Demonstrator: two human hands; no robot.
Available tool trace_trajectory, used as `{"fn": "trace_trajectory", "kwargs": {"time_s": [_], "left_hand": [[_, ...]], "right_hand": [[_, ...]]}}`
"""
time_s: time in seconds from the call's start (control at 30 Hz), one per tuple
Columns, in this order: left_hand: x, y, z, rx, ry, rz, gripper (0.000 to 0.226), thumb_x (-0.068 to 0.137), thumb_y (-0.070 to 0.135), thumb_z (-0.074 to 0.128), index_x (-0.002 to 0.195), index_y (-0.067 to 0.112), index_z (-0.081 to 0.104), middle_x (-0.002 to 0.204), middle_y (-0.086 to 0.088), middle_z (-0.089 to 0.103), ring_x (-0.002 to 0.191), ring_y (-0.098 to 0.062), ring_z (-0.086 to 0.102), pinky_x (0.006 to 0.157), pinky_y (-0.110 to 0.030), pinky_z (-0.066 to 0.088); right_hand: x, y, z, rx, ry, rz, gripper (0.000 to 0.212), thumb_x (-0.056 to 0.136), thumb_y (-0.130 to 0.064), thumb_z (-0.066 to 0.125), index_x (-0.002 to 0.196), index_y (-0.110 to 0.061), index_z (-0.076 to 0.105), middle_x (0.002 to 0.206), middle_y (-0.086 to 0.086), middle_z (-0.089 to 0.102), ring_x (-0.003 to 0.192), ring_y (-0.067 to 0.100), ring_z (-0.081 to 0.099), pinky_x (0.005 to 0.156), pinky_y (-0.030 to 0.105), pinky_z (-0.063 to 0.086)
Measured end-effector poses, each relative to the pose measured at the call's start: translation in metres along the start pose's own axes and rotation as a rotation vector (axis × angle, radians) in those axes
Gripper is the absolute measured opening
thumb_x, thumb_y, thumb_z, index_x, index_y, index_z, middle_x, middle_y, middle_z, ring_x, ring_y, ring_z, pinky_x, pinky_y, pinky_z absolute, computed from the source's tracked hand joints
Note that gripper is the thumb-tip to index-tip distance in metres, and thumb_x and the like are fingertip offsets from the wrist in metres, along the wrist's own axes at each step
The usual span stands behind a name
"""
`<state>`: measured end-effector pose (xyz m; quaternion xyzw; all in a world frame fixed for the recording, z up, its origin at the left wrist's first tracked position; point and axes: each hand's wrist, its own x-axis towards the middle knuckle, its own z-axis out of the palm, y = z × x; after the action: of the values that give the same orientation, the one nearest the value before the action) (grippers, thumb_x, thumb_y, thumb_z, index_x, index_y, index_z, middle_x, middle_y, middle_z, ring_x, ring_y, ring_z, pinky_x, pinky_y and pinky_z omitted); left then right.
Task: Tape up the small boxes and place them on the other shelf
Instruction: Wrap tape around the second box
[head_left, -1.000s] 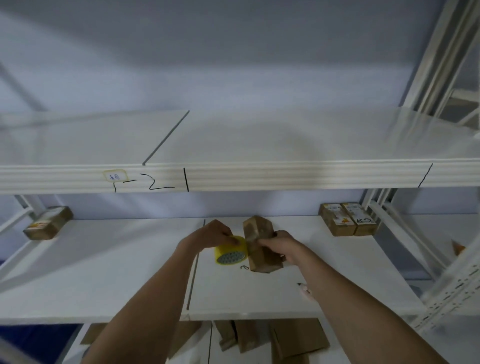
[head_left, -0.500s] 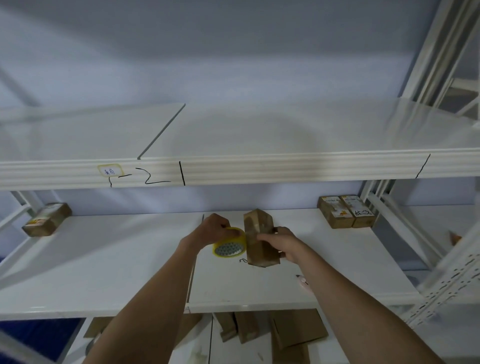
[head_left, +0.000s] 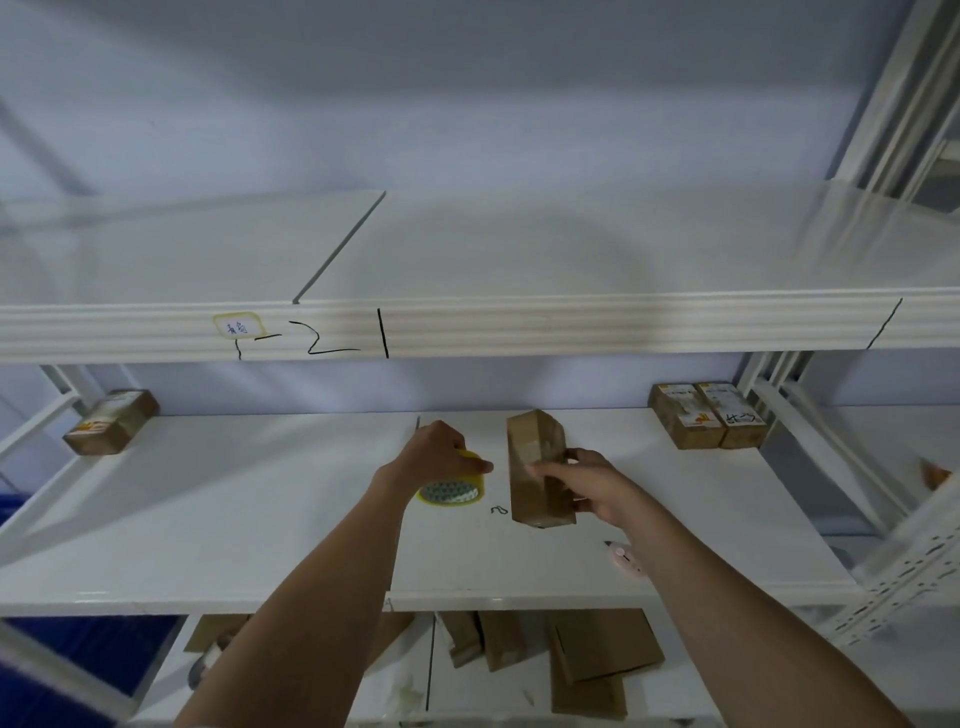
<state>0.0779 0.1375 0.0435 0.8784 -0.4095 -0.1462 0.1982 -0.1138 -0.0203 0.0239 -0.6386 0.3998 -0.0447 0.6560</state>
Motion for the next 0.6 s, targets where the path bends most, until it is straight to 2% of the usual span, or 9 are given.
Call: {"fn": "trace_trajectory", "kwargs": {"time_s": [0.13,0.27,0.37,0.47,0.6], "left_hand": [[0.002,0.002,0.004,-0.029,0.012,0.002,0.049,0.072,0.06,0.08,0.068,0.013,0.064,0.081,-0.009,0.066,0.079,-0.022,0.063,0.067,-0.03,0.051],[0.004,0.0,0.006,-0.102,-0.012,0.004,0.053,0.072,0.059,0.08,0.065,0.009,0.063,0.075,-0.009,0.063,0.081,-0.024,0.065,0.066,-0.031,0.051],[0.006,-0.001,0.011,-0.164,-0.048,0.01,0.059,0.07,0.062,0.08,0.066,0.005,0.064,0.066,-0.004,0.055,0.071,-0.021,0.061,0.06,-0.029,0.046],[0.008,0.002,0.013,-0.241,-0.051,0.017,0.056,0.069,0.061,0.081,0.058,0.011,0.057,0.06,0.0,0.047,0.063,-0.017,0.053,0.057,-0.029,0.043],[0.009,0.008,0.009,-0.324,-0.062,0.006,0.06,0.061,0.07,0.078,0.054,0.016,0.054,0.055,0.004,0.042,0.058,-0.015,0.047,0.056,-0.029,0.04]], "right_hand": [[0.0,0.001,0.002,0.056,-0.049,-0.023,0.073,0.075,-0.033,0.087,0.136,-0.018,0.051,0.116,0.008,0.07,0.106,0.025,0.068,0.088,0.039,0.059],[-0.002,-0.001,0.0,0.108,-0.117,-0.048,0.065,0.077,-0.034,0.085,0.133,-0.018,0.057,0.116,0.008,0.073,0.108,0.027,0.069,0.089,0.039,0.059],[-0.003,0.0,0.001,0.144,-0.166,-0.036,0.058,0.081,-0.031,0.081,0.133,-0.017,0.06,0.116,0.009,0.073,0.109,0.03,0.069,0.088,0.038,0.058],[-0.005,-0.003,0.003,0.175,-0.184,-0.025,0.044,0.089,-0.03,0.072,0.13,-0.014,0.062,0.118,0.013,0.072,0.111,0.032,0.067,0.09,0.04,0.058],[-0.008,-0.005,0.004,0.283,-0.185,0.024,0.035,0.093,-0.031,0.068,0.123,-0.013,0.065,0.113,0.017,0.073,0.101,0.031,0.07,0.082,0.039,0.057]]}}
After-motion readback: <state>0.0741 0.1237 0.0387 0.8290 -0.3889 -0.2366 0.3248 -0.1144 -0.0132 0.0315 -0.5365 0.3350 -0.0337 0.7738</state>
